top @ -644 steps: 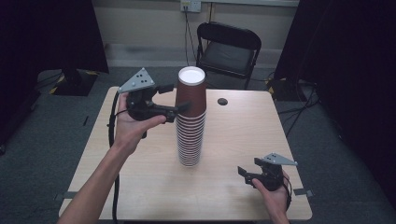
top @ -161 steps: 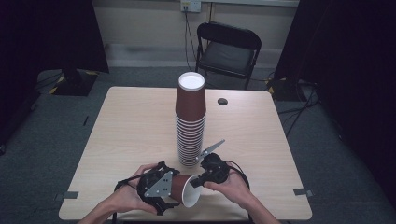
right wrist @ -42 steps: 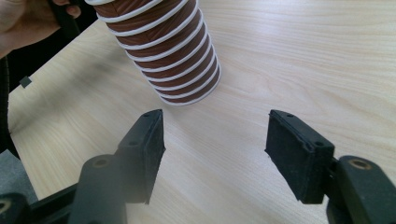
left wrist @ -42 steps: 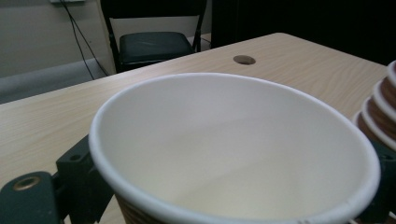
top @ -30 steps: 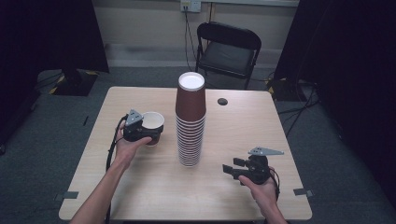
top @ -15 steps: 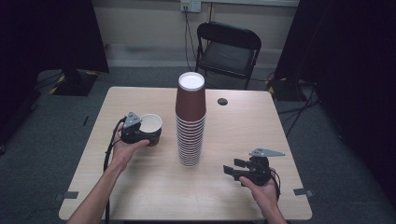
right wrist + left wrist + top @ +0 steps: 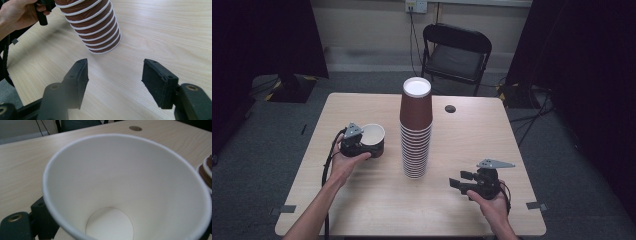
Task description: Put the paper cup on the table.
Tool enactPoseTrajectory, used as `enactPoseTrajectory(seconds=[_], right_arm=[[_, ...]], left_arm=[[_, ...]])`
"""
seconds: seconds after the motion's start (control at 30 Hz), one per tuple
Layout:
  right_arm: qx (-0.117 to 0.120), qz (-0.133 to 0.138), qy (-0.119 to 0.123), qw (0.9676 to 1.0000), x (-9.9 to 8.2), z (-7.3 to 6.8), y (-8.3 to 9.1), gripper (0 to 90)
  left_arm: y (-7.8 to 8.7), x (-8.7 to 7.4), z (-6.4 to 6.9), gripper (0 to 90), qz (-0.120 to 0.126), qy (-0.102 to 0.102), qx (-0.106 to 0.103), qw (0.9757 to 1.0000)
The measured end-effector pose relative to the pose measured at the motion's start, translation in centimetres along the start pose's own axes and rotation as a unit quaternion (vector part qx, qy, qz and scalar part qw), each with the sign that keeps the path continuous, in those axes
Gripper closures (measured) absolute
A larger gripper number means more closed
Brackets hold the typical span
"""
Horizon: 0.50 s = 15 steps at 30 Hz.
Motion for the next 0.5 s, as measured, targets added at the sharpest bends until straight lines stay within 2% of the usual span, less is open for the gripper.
enactPoseTrajectory(seconds=[0.03,0.13,0.23,0.5], right_arm=[[0.001,0.000,0.000,1.0000,0.0,0.0,0.0,37.7],[0.002,-0.004,0.002,1.0000,-0.1,0.0,-0.1,37.9],[0.003,-0.003,0.002,1.0000,-0.1,-0.1,-0.1,38.0],[0.001,-0.001,0.000,1.0000,-0.1,0.0,0.1,38.0]], left_arm=[[0.1,-0.2,-0.1,9.7,0.000,-0.004,0.002,1.0000],[0.1,-0.4,-0.2,10.2,0.001,0.005,0.003,1.0000],[-0.1,-1.0,-0.2,11.6,-0.014,-0.006,0.002,0.9999],[-0.2,-1.6,-0.2,13.7,-0.027,-0.007,0.002,0.9996]])
Point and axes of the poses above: each handheld gripper's, and its own axes: y roughly backward along the jaws, x roughly out of its top, z roughly to its right, the point moved 5 cm from there along -y, roughly forward along the jaws, and after that the axes turned 15 degrees about -y, right-handed, at the moved point
